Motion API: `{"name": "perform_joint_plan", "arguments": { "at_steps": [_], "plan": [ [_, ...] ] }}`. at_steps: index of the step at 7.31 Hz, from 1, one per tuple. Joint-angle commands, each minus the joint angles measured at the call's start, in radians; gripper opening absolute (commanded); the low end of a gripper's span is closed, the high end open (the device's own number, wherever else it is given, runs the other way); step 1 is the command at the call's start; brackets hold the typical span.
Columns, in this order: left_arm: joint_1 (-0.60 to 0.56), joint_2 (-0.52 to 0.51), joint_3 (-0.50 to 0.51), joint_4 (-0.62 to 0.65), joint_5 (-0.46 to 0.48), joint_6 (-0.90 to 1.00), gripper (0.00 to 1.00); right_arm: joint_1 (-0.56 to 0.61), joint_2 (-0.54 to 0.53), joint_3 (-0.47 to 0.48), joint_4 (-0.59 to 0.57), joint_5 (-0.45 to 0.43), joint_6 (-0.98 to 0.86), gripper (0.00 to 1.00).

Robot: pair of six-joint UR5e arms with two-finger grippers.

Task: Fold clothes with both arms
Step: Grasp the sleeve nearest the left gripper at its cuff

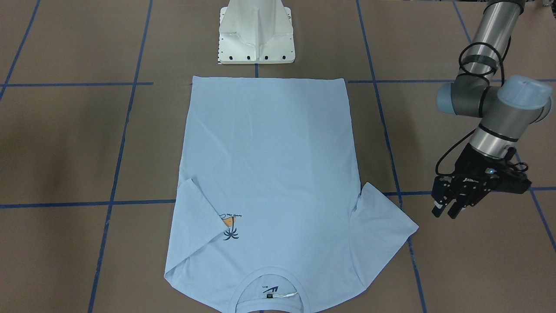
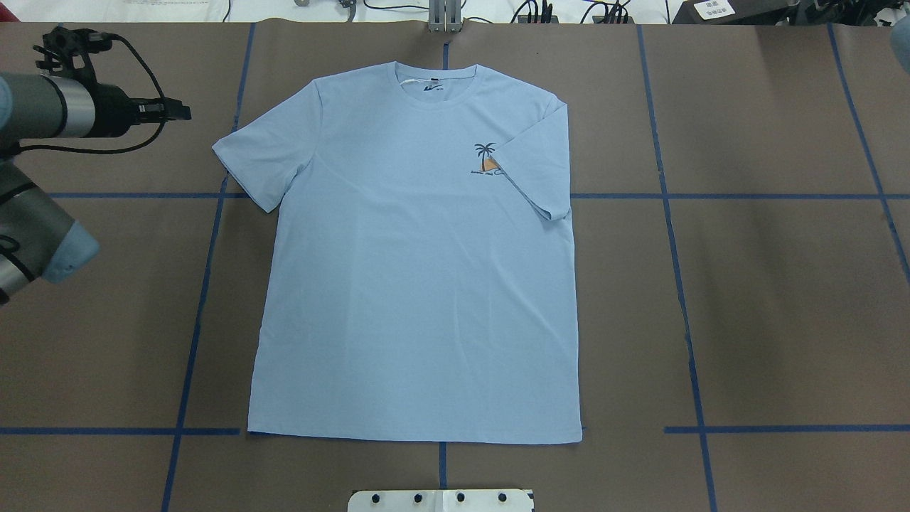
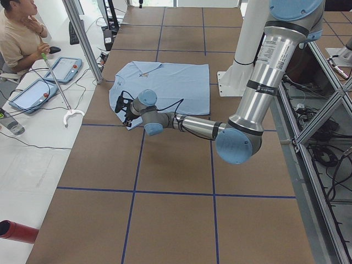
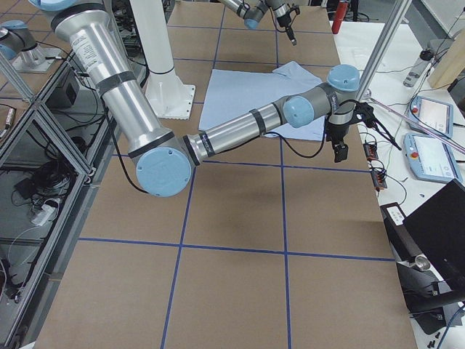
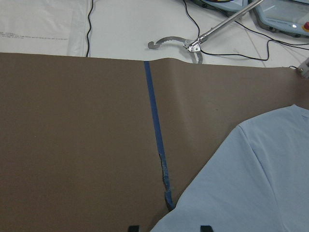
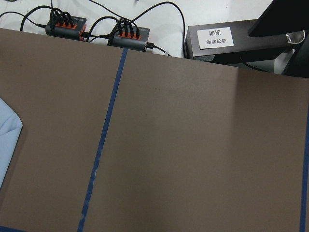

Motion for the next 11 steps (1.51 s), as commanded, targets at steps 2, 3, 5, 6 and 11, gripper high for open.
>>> {"name": "perform_joint_plan", "arguments": {
  "at_steps": [2,3,5,6,11],
  "plan": [
    [0.082,-0.072,0.143,-0.059,0.110,-0.033,0.53,0.001,-0.006,0.002,0.001,-0.002,0.001,1.00],
    [0.082,-0.068,0.145,-0.059,0.110,-0.033,0.53,0.001,-0.006,0.004,0.001,-0.002,0.002,1.00],
    [0.085,-0.072,0.168,-0.055,0.111,-0.032,0.53,0.001,-0.006,0.002,0.001,-0.002,0.006,1.00],
    [0.085,-0.080,0.170,-0.054,0.110,-0.030,0.53,0.001,-0.006,0.001,0.001,-0.002,0.004,1.00],
    [0.102,-0.080,0.174,-0.052,0.110,-0.024,0.52,0.001,-0.006,0.002,0.001,-0.002,0.009,1.00]
  ]
}}
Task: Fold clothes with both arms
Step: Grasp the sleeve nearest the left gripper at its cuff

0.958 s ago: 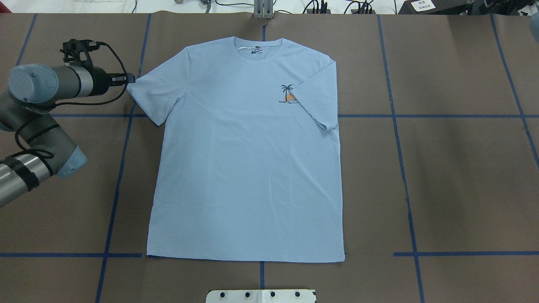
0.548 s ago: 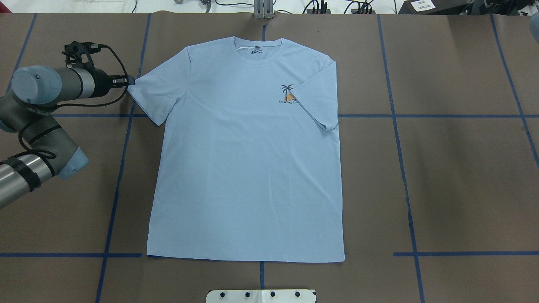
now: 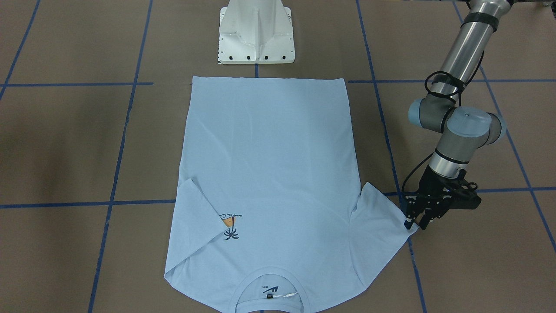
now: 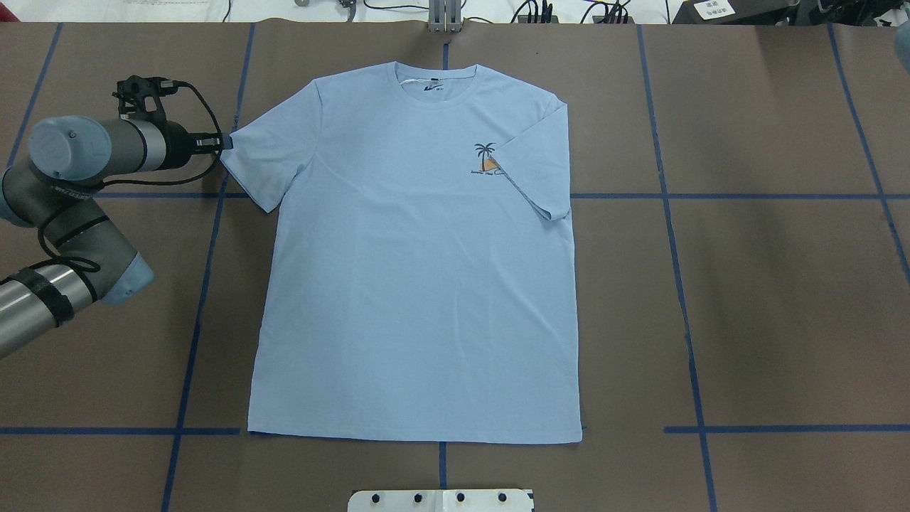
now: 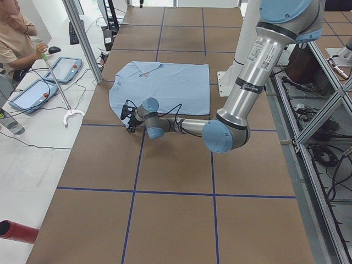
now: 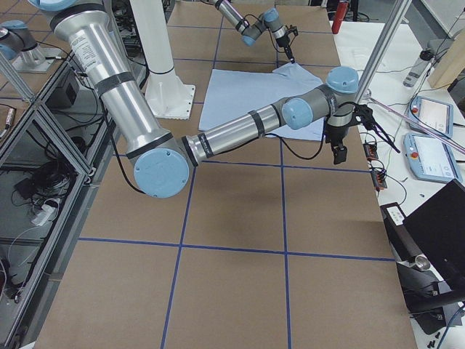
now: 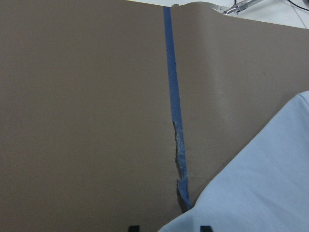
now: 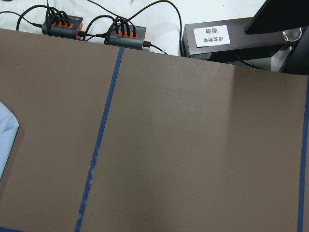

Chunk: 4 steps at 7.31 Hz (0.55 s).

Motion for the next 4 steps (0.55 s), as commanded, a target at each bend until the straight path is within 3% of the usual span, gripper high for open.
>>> {"name": "perform_joint_plan", "arguments": {
  "at_steps": [1,2,3,4],
  "plan": [
    [0.004,0.000,0.000,0.000,0.000,0.001,0.48,0.000,0.000,0.001,0.000,0.000,0.002,1.00],
    [0.004,0.000,0.000,0.001,0.002,0.001,0.40,0.000,0.000,0.001,0.000,0.000,0.003,1.00],
    [0.004,0.000,0.000,0.000,0.002,0.001,0.11,0.000,0.000,0.001,0.000,0.000,0.003,1.00],
    [0.006,-0.002,0.000,0.001,0.002,0.001,0.09,-0.002,0.000,0.001,0.000,0.000,0.005,1.00]
  ]
}}
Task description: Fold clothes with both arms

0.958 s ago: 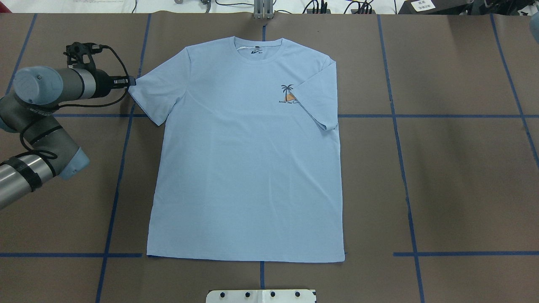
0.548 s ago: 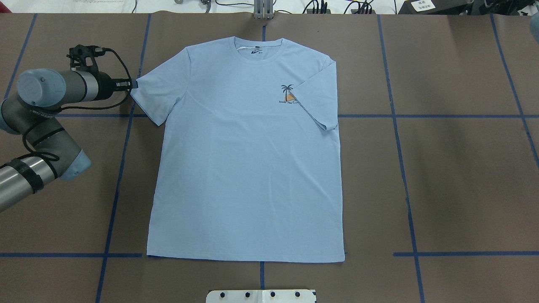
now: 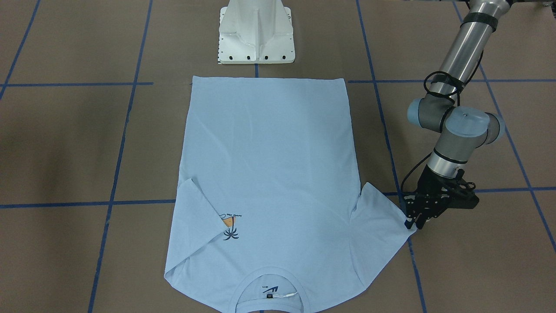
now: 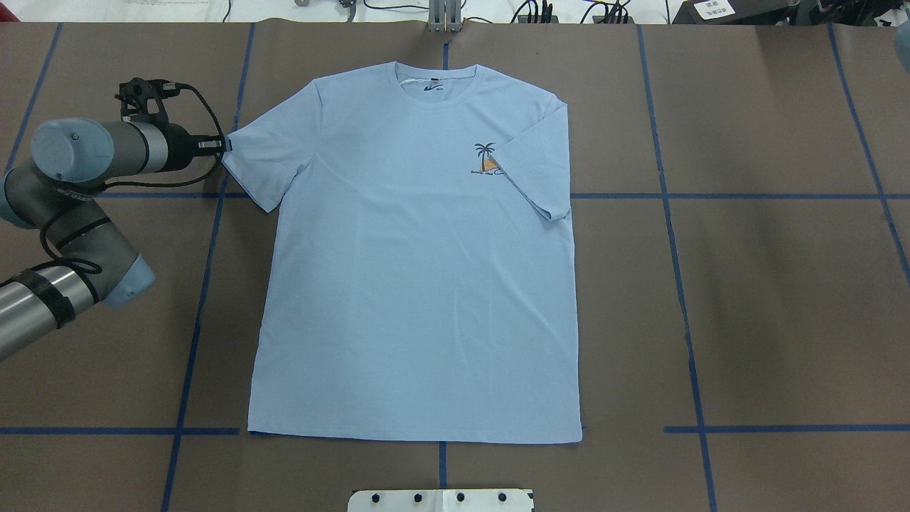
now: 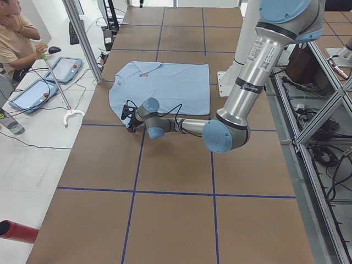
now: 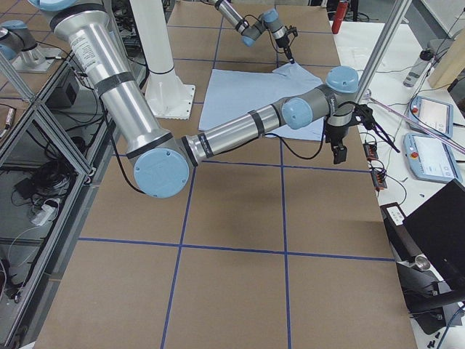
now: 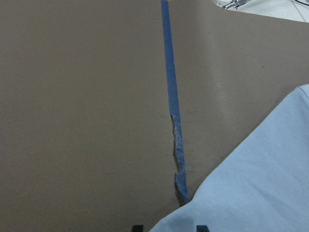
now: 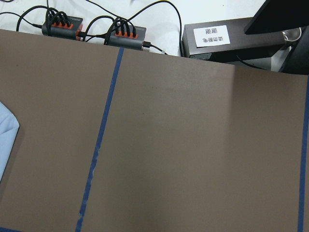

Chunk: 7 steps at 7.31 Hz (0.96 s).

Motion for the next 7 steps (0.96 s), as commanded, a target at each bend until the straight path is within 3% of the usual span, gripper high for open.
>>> {"name": "perform_joint_plan", "arguments": {
  "at_steps": [1,3,5,7],
  "plan": [
    [0.001,-0.002,-0.003,0.001,0.000,-0.002,0.02,-0.001,0.000,0.000,0.000,0.000,0.001,1.00],
    [0.001,-0.022,-0.017,0.011,0.000,-0.012,0.00,-0.001,0.000,-0.001,0.000,0.000,0.001,1.00],
    [0.007,-0.070,-0.125,0.188,-0.001,-0.078,0.00,-0.001,0.000,0.000,0.000,0.000,0.003,1.00],
    [0.094,-0.189,-0.146,0.351,0.035,-0.213,0.00,-0.001,0.000,-0.001,0.000,-0.002,0.004,1.00]
  ]
}}
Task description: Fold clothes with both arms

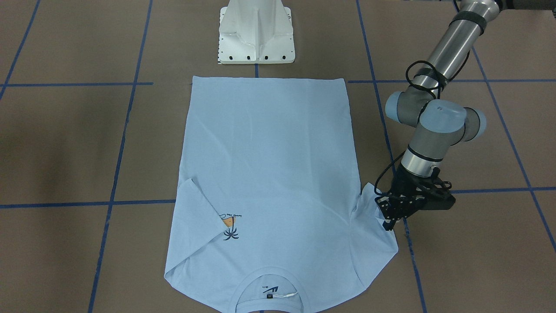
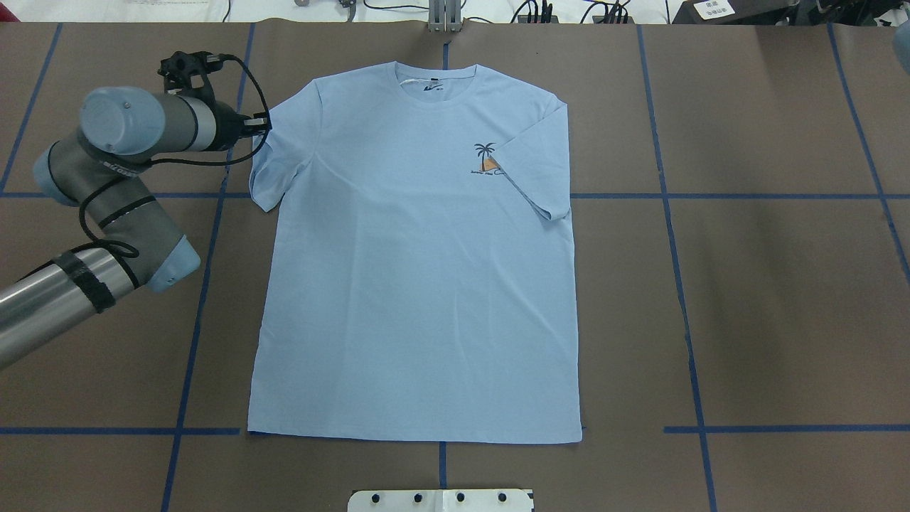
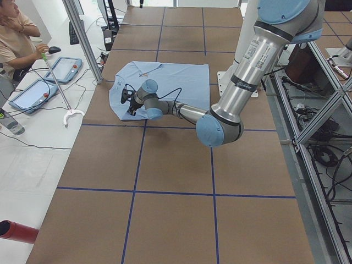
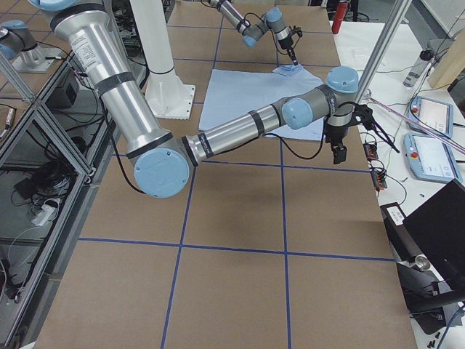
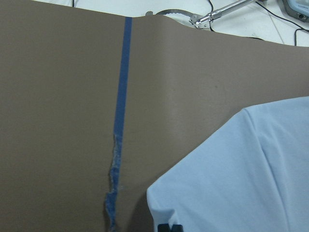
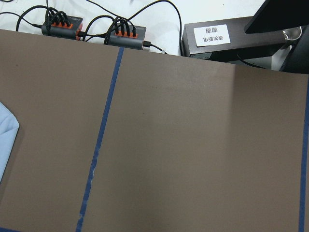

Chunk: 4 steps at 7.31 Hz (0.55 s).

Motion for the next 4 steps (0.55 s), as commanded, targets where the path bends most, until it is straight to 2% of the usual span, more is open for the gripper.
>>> {"name": "perform_joint_plan", "arguments": {
  "at_steps": [1,4],
  "plan": [
    [0.103,-0.120,-0.004,0.136,0.066,-0.123,0.00,0.000,0.000,-0.003,0.000,-0.001,0.001,1.00],
    [0.137,-0.142,0.023,0.147,0.101,-0.134,0.00,0.000,-0.006,0.001,0.000,0.000,0.001,1.00]
  ]
}}
